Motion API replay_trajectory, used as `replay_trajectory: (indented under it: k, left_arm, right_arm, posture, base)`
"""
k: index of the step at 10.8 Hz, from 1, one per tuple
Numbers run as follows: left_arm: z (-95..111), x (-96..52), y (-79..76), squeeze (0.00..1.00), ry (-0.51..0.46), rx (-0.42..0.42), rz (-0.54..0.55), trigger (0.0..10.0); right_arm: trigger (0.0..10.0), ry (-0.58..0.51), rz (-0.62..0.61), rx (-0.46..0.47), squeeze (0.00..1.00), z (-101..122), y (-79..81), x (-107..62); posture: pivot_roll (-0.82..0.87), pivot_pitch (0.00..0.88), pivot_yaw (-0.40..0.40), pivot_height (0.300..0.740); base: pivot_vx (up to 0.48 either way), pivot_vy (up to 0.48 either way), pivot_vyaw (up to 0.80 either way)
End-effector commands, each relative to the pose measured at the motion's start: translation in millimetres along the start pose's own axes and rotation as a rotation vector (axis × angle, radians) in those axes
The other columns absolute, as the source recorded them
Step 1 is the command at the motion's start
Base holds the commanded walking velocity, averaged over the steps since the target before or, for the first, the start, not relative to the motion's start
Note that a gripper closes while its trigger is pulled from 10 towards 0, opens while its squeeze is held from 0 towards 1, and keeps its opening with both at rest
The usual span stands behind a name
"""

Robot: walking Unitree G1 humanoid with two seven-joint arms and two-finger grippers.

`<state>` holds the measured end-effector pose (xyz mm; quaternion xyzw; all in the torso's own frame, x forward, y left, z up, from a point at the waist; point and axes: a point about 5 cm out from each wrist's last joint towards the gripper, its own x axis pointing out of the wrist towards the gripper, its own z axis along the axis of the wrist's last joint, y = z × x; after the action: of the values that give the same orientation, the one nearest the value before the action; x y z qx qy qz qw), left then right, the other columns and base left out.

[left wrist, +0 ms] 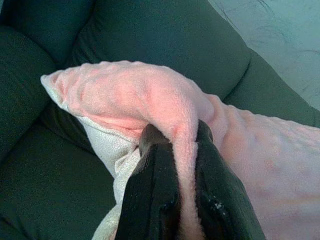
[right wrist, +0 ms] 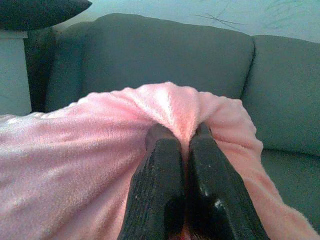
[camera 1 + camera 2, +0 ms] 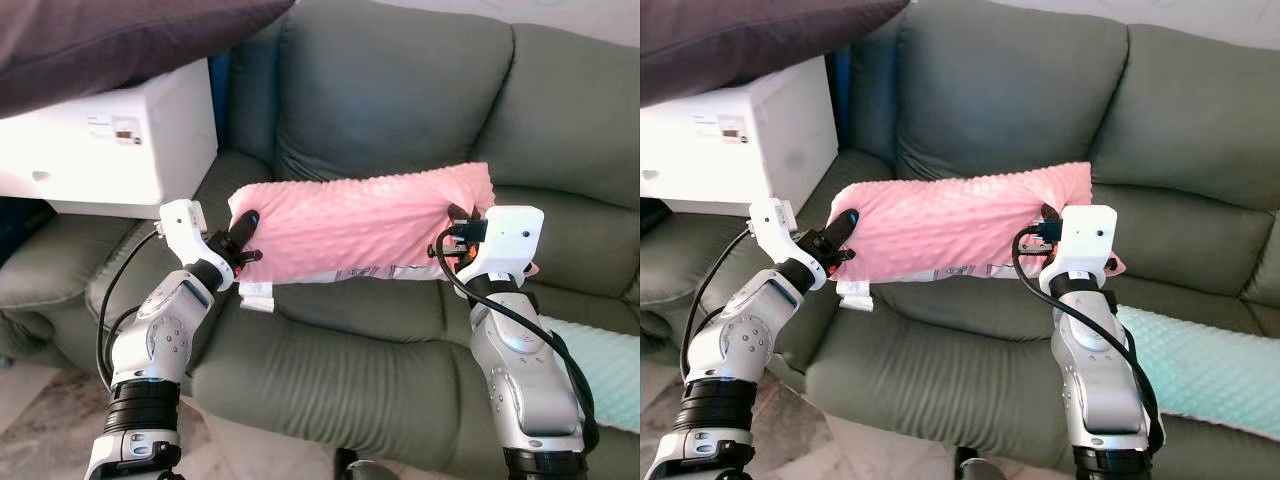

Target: Move the pillow to the sofa

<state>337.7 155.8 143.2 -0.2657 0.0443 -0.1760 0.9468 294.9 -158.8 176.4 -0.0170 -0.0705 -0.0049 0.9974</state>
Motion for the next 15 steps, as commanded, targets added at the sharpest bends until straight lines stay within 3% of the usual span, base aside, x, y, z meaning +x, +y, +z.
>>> replay_trajectory:
  k: [1, 7, 15]
  left_arm:
    - [6.2, 2.2, -4.8, 0.00, -0.014, 0.014, -0.016, 10.0]
    - [6.2, 2.2, -4.8, 0.00, -0.014, 0.014, -0.016, 10.0]
    - [2.0, 2.9, -6.6, 0.00, -0.026, -0.065, 0.013, 10.0]
  right_arm:
    - [10.0, -0.035, -0.019, -0.003, 0.00, 8.4, -3.8, 0.0]
    - [10.0, -0.035, -0.019, -0.003, 0.00, 8.4, -3.8, 0.0]
    - [10.0, -0.028, -0.016, -0.010, 0.00, 7.2, -4.7, -2.2]
  posture:
    - [-0.13, 0.112, -0.063, 0.740]
    - [-0.13, 0.112, -0.063, 0.740]
    - [-0.14, 0.117, -0.068, 0.740]
  base:
    - [0.000, 0.000, 0.00]
    - [0.000, 0.000, 0.00]
    - [0.049, 0.035, 0.00]
